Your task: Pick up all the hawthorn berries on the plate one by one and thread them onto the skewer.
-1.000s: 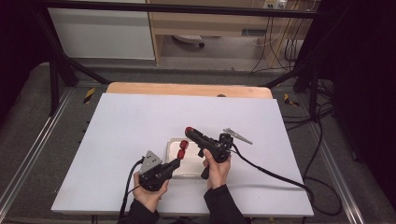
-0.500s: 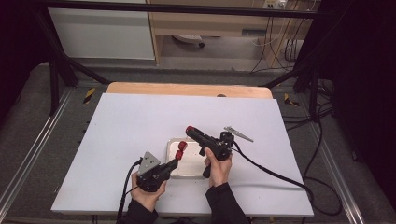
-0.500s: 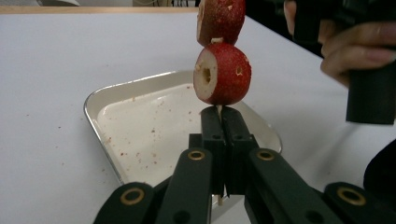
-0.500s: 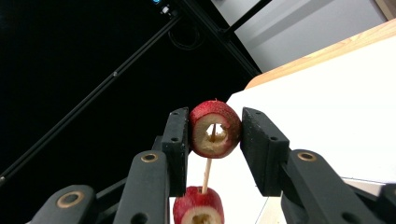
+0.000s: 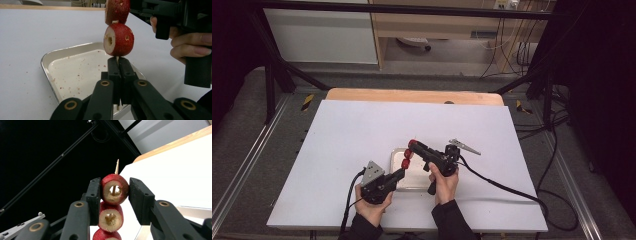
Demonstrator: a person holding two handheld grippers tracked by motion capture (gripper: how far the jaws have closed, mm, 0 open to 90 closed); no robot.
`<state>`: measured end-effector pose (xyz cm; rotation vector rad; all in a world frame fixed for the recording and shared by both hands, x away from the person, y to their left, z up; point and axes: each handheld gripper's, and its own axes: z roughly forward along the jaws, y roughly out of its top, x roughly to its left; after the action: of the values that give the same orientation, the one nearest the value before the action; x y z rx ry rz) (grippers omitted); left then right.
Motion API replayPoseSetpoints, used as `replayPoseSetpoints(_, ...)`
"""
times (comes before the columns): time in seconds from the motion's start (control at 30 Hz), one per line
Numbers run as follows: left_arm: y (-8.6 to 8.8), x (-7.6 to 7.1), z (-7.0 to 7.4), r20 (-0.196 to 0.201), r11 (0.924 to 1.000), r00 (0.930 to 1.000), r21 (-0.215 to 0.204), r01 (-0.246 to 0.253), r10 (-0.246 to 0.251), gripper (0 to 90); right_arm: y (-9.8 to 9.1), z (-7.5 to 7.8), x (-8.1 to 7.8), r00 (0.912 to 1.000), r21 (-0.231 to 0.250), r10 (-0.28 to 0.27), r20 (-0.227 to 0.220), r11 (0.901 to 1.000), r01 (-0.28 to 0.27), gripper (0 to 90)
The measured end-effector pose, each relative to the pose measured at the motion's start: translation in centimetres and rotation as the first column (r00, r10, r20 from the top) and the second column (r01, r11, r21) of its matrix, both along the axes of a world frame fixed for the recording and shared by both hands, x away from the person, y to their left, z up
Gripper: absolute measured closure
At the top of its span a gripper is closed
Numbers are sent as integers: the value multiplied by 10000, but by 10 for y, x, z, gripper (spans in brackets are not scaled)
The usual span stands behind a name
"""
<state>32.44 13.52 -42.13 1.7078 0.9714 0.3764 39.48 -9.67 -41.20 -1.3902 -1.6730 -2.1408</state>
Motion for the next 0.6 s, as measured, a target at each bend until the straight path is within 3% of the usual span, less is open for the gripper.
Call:
replayPoseSetpoints(0.07, 3, 1, 0, -50, 10000, 10000, -52, -20, 20, 888, -2, 2, 0, 9999, -175, -104, 27, 9998, 105, 551)
replayPoseSetpoints(0.17, 9, 2, 0, -61, 9999, 10000, 127, -5, 6, 887, -7, 5, 0, 9996, -748, -179, 201, 9970, 194, 466)
replayPoseSetpoints(0.27, 12, 3, -3, -112, 9993, 9999, 360, 87, -83, 887, -14, 5, 0, 9999, -1384, -102, 80, 9903, 112, 345)
replayPoseSetpoints(0.47, 16, 6, -6, -373, 9957, 9986, 836, 411, -380, 885, -29, -4, 2, 10000, -3025, 32, 82, 9532, -6, 160)
replayPoseSetpoints(0.6, 20, 9, -6, -524, 9938, 9971, 935, 605, -557, 885, -41, -8, 1, 9985, -4123, 370, 395, 9109, -174, 86)
